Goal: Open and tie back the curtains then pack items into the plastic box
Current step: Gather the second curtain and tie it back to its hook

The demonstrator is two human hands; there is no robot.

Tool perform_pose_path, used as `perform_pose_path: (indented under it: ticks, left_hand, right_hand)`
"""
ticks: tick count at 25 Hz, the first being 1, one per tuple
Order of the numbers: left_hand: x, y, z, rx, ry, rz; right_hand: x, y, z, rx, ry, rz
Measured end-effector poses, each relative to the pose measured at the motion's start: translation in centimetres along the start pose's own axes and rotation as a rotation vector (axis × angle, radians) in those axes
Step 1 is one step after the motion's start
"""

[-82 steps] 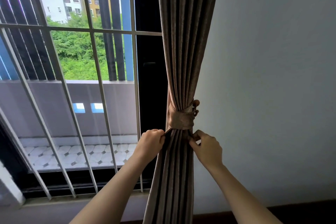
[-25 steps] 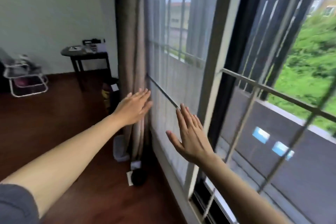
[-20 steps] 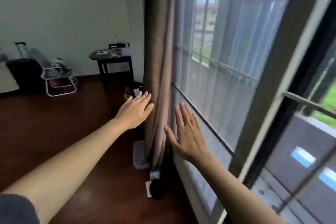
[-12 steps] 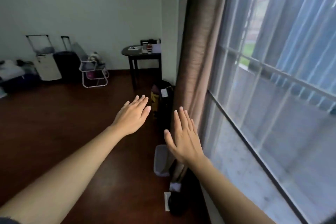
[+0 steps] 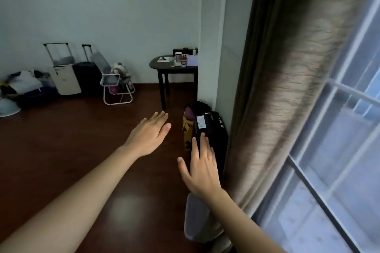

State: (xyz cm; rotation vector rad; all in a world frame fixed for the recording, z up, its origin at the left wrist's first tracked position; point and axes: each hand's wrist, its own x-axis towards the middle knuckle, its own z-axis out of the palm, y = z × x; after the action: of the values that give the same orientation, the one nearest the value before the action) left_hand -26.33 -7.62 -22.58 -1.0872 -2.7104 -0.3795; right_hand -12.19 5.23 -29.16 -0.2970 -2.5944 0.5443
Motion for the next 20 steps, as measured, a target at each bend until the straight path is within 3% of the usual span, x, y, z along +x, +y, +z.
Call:
perform_pose_path:
  ticks: [4, 10, 14, 20]
  left_hand:
    - [7.9, -5.8, 2.6, -0.001, -0.063, 0.050]
    - [21.1, -10.0, 5.9, -0.024, -0.167, 0.345]
    - [28.4, -8.8, 7.7, -0.146, -0.144, 0.607]
    - [33.5, -1.7, 11.2, -0.554, -0.155, 0.821]
  right_hand:
    - [7.8, 0.5, 4.7, -0.002, -0.042, 0.109]
    - [17.4, 1.4, 10.6, -0.067, 0.076, 0.442]
    - [21.1, 1.5, 11.3, -0.114, 0.211, 0.624]
    - [22.1, 6.0, 10.4, -0.323, 0.410, 0.804]
